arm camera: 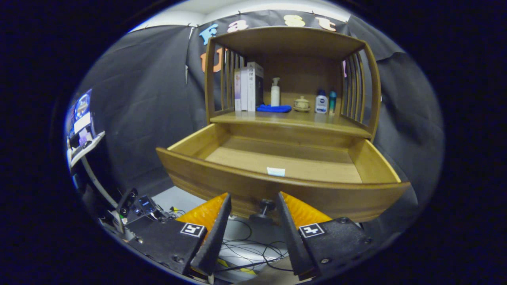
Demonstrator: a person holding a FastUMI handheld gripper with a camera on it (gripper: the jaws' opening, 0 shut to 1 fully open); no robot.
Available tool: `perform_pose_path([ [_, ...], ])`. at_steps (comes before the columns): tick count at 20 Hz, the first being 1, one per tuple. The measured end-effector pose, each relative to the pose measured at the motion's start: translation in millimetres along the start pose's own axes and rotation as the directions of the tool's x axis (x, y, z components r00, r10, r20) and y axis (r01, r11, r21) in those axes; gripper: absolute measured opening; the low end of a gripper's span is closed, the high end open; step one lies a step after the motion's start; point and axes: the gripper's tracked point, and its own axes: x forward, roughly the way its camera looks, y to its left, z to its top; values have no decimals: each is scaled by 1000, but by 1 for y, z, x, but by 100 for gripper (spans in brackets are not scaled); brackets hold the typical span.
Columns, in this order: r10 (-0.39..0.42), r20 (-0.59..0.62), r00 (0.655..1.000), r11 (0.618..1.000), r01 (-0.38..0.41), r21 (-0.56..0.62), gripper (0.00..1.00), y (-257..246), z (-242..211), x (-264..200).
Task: Pull open the drawer, take out the items inside it, and place them on the countertop above the cabinet.
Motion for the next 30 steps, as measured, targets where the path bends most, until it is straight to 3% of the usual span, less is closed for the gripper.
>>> perform_pose_path([
  [3, 67, 21, 998, 998, -67, 9, 75, 5, 35, -4],
  [7, 82, -19, 996, 996, -81, 24, 81, -11, 64, 30],
  [13, 82, -264, 961, 996, -72, 48, 82, -24, 53, 82],
  [18, 97, -508, 856, 987, -17, 160, 82, -35, 36, 113],
  [23, 64, -707, 704, 982, 80, 169, 83, -45, 4, 130],
  [27, 13, -780, 625, 982, 139, 128, 82, -52, -15, 145],
  [30, -10, -809, 588, 986, 142, 90, 76, -56, -27, 148],
])
